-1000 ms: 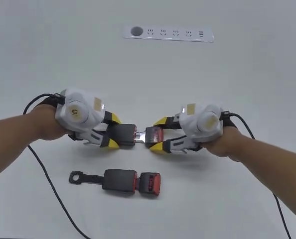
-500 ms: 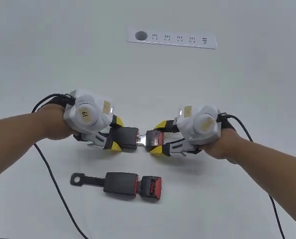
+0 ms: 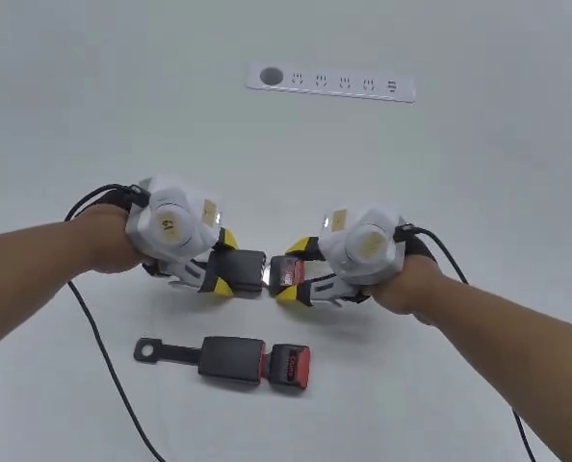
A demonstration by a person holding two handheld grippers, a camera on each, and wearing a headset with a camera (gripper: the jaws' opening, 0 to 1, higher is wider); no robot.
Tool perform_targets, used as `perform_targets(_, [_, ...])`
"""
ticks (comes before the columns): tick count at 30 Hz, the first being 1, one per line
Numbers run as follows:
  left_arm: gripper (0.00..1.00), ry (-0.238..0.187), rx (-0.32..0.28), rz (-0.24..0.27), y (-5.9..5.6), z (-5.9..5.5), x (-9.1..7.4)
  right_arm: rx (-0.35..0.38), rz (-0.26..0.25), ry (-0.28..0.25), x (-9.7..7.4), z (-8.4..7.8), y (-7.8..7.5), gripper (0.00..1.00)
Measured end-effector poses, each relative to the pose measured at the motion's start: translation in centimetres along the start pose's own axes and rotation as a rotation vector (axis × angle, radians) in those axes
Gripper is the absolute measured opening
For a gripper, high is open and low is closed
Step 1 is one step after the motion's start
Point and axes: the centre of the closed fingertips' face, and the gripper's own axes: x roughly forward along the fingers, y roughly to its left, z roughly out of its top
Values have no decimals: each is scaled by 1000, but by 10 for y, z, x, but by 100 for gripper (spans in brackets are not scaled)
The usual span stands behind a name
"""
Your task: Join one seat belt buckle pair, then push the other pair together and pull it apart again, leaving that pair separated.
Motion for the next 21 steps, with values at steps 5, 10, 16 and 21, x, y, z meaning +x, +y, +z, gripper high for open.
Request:
perform_targets(5, [34, 1, -4, 0, 0, 0, 0, -1, -5, 19, -1, -1, 0, 35])
perform_targets(10, [34, 0, -11, 5, 1, -1, 0, -5, -9, 28, 0, -1, -1, 35])
perform_targets(16, [34, 2, -11, 8, 1, -1, 0, -15, -12, 32, -1, -2, -2, 35])
perform_targets(21, [34, -2, -15, 8, 2, -1, 0, -24, -18, 37, -1, -3, -1, 35])
